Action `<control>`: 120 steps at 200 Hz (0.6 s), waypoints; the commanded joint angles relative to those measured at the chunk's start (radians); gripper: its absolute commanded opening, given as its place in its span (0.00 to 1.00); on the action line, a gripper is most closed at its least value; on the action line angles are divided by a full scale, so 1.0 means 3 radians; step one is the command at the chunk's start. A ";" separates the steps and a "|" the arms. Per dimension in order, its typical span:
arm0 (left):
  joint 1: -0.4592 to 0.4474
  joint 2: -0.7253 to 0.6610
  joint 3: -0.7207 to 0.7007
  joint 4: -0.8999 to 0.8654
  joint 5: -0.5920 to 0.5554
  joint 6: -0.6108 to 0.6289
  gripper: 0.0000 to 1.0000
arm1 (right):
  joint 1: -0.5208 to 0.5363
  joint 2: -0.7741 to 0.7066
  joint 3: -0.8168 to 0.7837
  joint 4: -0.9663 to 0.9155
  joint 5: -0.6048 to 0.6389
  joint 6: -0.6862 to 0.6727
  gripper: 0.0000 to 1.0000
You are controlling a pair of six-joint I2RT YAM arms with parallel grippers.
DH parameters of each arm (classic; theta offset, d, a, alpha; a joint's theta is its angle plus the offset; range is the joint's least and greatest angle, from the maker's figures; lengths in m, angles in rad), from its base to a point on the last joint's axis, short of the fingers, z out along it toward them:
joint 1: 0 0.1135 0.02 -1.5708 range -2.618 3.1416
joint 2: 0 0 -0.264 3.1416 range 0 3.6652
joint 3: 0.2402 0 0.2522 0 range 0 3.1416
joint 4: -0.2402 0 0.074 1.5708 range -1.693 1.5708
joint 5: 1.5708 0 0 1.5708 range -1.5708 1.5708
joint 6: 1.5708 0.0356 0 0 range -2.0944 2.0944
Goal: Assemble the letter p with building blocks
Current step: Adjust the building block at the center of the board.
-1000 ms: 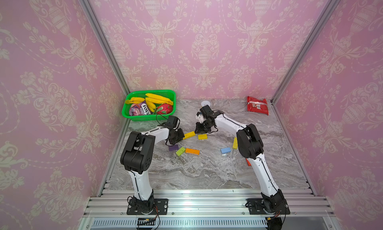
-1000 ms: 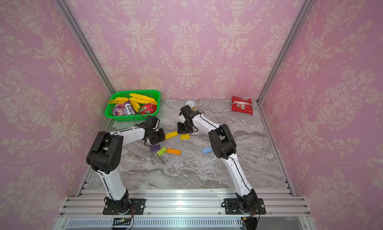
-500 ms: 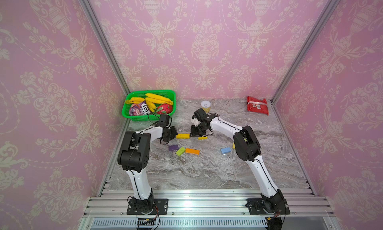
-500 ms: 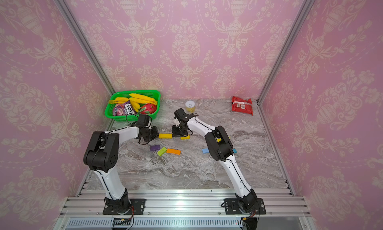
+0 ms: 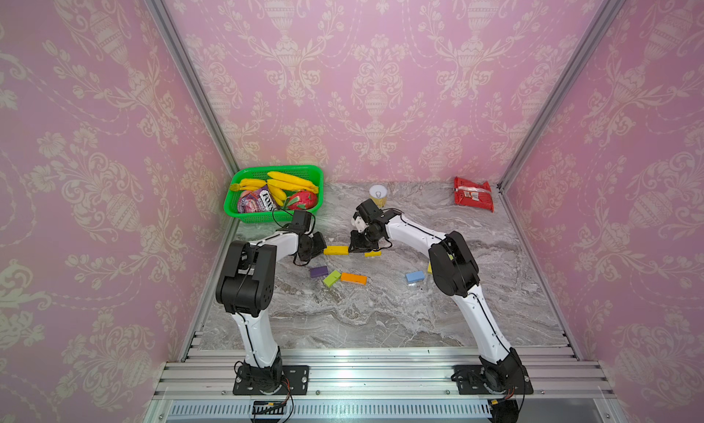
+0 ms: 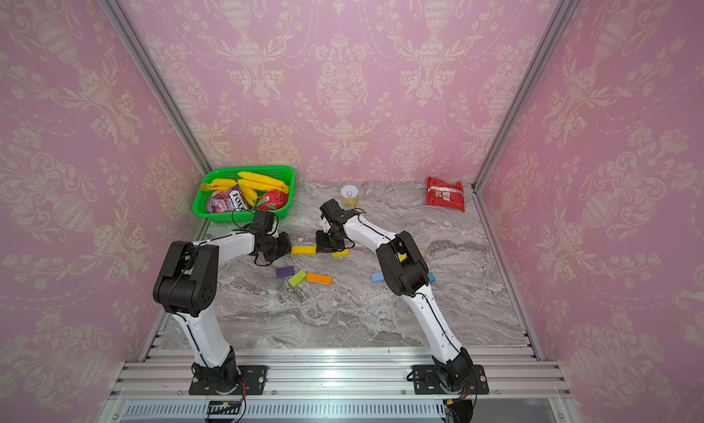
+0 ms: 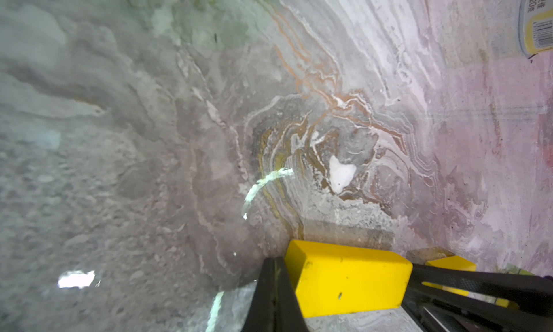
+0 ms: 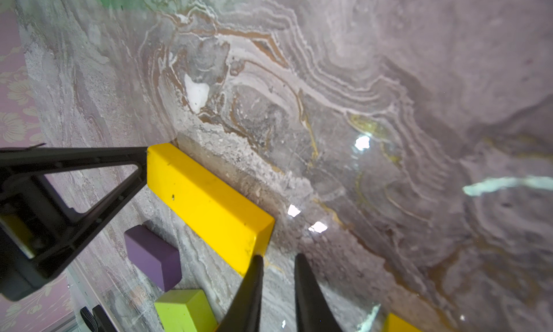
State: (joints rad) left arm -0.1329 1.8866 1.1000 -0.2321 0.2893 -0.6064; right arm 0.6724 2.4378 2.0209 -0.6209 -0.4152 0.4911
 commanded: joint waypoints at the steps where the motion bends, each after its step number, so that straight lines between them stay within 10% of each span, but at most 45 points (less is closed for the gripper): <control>1: -0.0051 0.0061 -0.0171 -0.0218 0.0161 0.0116 0.00 | 0.0137 0.0156 0.0089 0.0029 -0.0255 0.0069 0.23; 120: 0.0117 -0.0413 -0.0206 -0.0451 -0.0375 0.0198 0.10 | 0.0161 -0.0173 -0.0093 0.0096 0.0006 -0.0124 0.34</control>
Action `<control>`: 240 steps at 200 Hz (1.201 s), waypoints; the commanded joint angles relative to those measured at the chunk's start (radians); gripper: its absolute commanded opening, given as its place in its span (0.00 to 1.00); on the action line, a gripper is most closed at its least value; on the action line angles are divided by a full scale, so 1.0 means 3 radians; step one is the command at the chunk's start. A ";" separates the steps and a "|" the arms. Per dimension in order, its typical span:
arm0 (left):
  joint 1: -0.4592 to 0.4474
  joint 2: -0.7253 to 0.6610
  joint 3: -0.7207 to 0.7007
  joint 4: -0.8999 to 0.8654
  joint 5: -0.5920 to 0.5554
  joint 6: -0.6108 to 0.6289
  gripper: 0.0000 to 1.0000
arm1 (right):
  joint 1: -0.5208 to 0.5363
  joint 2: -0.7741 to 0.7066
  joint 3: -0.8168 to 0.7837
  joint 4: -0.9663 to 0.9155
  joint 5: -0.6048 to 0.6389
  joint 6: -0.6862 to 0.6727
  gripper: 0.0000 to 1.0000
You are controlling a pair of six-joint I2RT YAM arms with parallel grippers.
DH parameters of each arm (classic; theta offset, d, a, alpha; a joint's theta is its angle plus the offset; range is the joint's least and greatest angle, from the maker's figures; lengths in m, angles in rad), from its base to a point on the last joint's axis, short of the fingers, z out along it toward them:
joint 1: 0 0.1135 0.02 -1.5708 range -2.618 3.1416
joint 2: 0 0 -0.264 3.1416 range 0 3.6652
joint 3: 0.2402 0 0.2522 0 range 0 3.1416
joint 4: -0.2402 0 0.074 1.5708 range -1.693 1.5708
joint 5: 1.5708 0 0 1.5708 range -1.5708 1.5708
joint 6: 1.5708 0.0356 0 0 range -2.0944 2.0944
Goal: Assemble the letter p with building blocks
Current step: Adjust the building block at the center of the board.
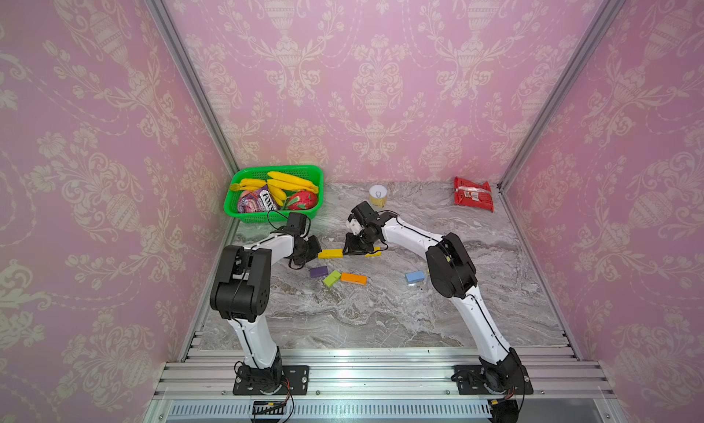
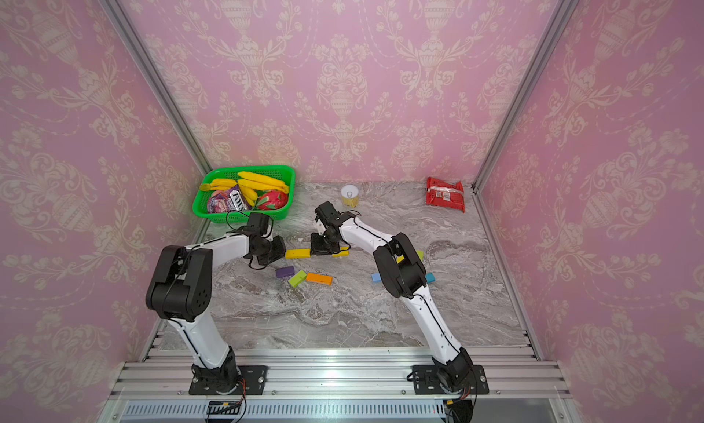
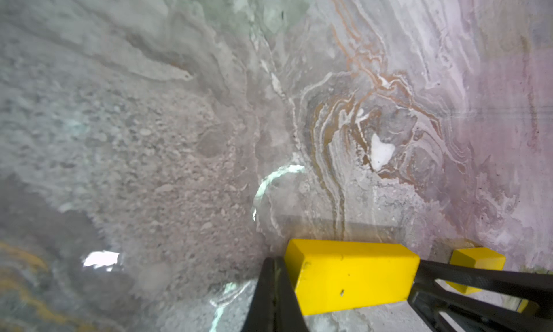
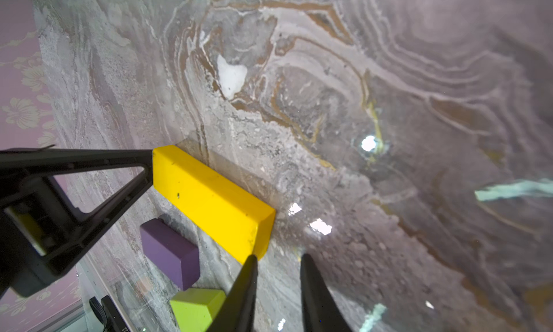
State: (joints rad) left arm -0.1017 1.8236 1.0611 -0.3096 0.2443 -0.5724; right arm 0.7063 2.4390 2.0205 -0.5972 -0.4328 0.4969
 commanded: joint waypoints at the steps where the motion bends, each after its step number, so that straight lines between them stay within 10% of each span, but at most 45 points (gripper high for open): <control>1: 0.0015 -0.0214 -0.0076 -0.0194 -0.0236 0.0081 0.11 | 0.0049 -0.0183 -0.0090 0.0015 0.0066 -0.0148 0.34; 27: 0.0035 -0.0400 -0.0112 -0.0243 -0.0446 0.0082 0.29 | 0.0038 -0.0287 -0.0067 -0.0114 0.0206 -0.0254 0.42; 240: 0.0277 -0.1064 -0.0911 0.0000 -0.0073 -0.0132 0.43 | 0.0296 -0.0206 -0.0430 -0.0294 -0.0217 -0.0572 0.50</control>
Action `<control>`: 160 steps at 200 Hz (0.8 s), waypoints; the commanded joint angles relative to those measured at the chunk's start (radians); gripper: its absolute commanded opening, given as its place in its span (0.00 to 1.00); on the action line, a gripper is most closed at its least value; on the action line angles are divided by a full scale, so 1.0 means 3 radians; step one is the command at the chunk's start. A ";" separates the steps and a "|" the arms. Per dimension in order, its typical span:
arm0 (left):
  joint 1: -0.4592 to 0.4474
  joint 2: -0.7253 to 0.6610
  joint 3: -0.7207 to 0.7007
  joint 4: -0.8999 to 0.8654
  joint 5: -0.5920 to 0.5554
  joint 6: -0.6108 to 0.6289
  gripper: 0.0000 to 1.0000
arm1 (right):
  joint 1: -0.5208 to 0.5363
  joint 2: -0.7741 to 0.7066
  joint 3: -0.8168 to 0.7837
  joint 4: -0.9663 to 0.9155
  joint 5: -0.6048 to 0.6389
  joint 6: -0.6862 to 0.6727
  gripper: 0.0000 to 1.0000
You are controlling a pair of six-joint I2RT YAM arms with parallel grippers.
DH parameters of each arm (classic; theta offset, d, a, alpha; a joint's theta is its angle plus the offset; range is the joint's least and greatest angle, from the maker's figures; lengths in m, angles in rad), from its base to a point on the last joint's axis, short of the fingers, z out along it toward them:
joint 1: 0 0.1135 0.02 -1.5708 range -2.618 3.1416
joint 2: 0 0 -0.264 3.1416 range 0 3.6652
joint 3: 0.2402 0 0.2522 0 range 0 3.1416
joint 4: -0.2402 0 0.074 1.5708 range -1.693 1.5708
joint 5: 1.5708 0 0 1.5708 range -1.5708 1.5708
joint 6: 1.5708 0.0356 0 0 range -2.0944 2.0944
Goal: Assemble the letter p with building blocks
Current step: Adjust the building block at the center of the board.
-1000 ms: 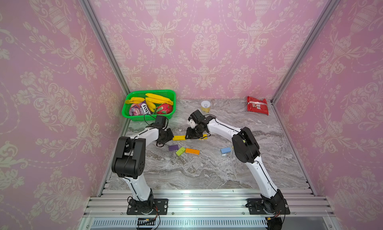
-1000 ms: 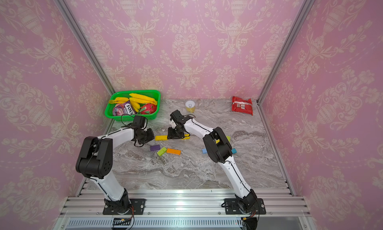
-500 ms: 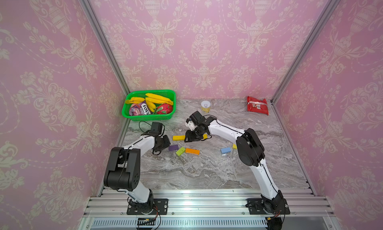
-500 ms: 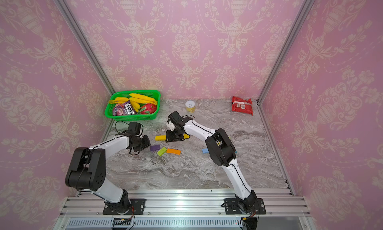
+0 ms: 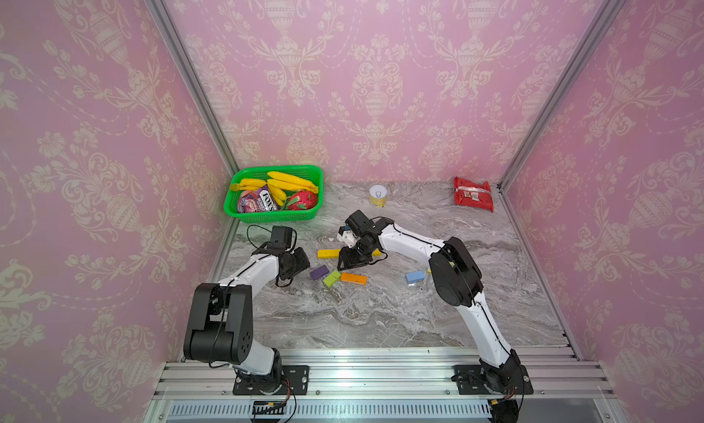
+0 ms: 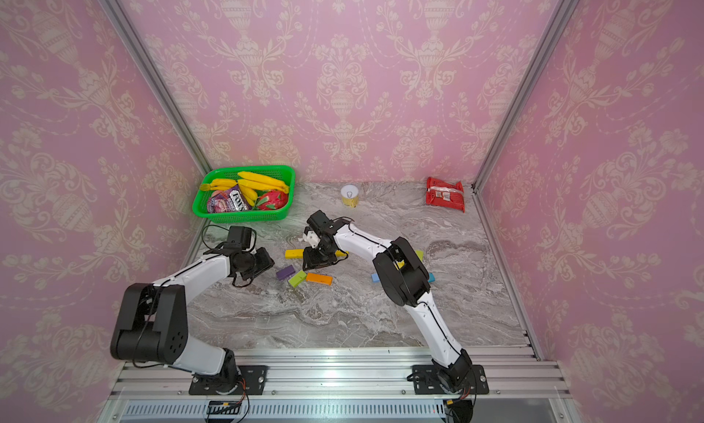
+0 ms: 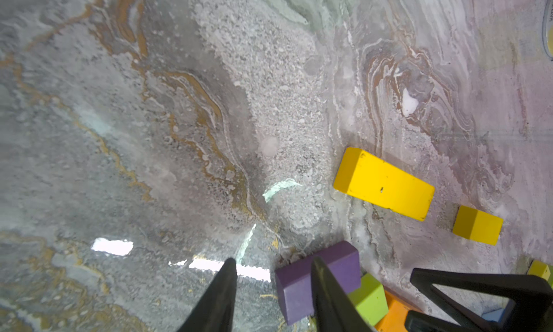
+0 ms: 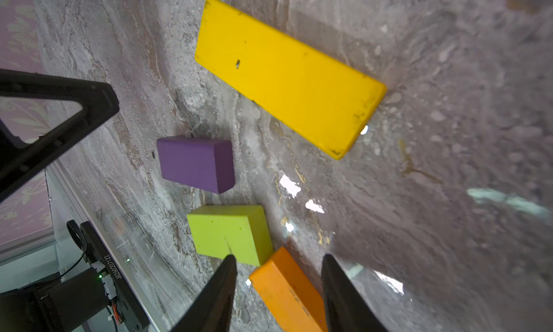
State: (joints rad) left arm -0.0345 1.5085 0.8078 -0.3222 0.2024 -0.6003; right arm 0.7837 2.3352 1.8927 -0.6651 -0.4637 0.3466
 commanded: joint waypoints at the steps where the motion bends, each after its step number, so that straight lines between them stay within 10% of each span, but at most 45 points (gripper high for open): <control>1: 0.0054 -0.0008 -0.0065 0.0044 0.0072 -0.0042 0.43 | 0.0037 0.0143 -0.0002 -0.0065 -0.0115 -0.0074 0.50; 160: 0.0069 0.0328 -0.0094 0.0169 0.0322 -0.0015 0.40 | 0.0323 0.0183 0.0019 -0.0166 -0.0436 -0.0158 0.51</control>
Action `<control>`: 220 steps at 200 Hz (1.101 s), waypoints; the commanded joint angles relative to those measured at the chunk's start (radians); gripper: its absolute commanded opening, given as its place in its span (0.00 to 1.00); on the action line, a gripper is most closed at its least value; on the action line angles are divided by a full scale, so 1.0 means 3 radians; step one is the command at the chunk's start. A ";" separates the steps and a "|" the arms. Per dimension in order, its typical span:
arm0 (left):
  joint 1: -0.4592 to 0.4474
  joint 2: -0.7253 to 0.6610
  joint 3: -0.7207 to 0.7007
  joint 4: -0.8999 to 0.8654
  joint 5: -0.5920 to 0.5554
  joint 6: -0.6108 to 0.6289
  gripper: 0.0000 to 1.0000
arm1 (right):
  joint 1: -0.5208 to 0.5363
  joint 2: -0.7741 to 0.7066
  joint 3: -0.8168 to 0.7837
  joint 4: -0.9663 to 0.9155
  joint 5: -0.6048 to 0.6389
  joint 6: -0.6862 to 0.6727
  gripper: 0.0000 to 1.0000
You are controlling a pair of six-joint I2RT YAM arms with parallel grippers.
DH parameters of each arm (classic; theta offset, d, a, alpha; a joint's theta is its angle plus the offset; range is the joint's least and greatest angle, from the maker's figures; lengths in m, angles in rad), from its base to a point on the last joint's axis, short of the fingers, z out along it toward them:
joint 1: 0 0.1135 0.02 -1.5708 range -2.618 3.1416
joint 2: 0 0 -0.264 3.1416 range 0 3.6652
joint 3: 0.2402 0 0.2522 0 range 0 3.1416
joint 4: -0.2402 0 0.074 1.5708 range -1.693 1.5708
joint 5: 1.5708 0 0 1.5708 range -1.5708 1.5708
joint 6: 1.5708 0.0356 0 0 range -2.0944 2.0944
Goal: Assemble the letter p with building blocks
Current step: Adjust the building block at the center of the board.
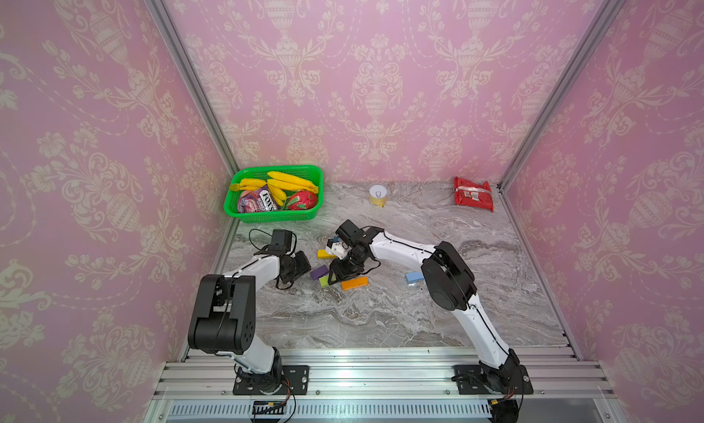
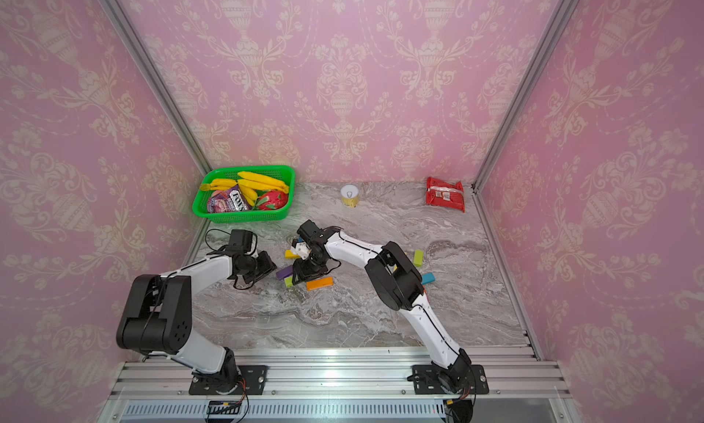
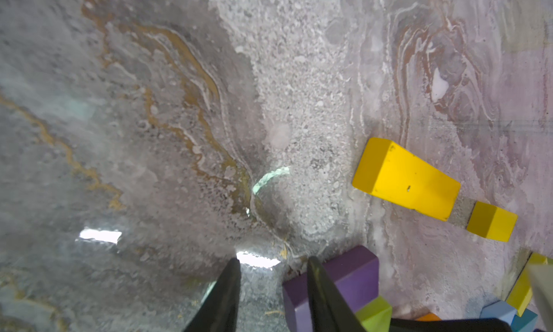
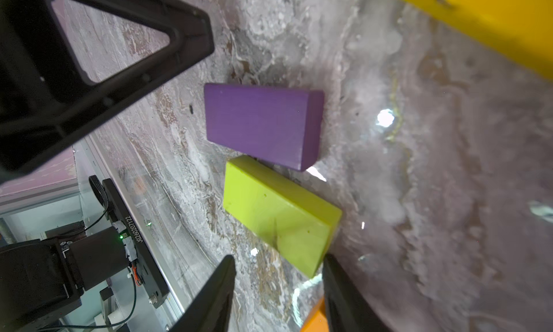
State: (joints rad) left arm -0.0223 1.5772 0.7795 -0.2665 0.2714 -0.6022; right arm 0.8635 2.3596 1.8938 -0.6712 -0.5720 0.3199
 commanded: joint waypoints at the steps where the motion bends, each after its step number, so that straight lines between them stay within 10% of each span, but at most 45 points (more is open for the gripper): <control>1: 0.0028 0.0103 -0.0001 -0.0012 0.0092 -0.0010 0.40 | 0.0057 0.0101 0.0015 -0.0146 -0.0075 -0.0068 0.51; 220: 0.0023 0.0156 -0.0080 -0.0130 0.0360 0.0086 0.00 | -0.0096 0.0264 0.0243 -0.0063 0.0181 0.0115 0.27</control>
State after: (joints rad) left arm -0.0216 1.6314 0.7952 -0.2508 0.3626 -0.5915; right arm 0.8318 2.4401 2.0132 -0.6834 -0.5430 0.3454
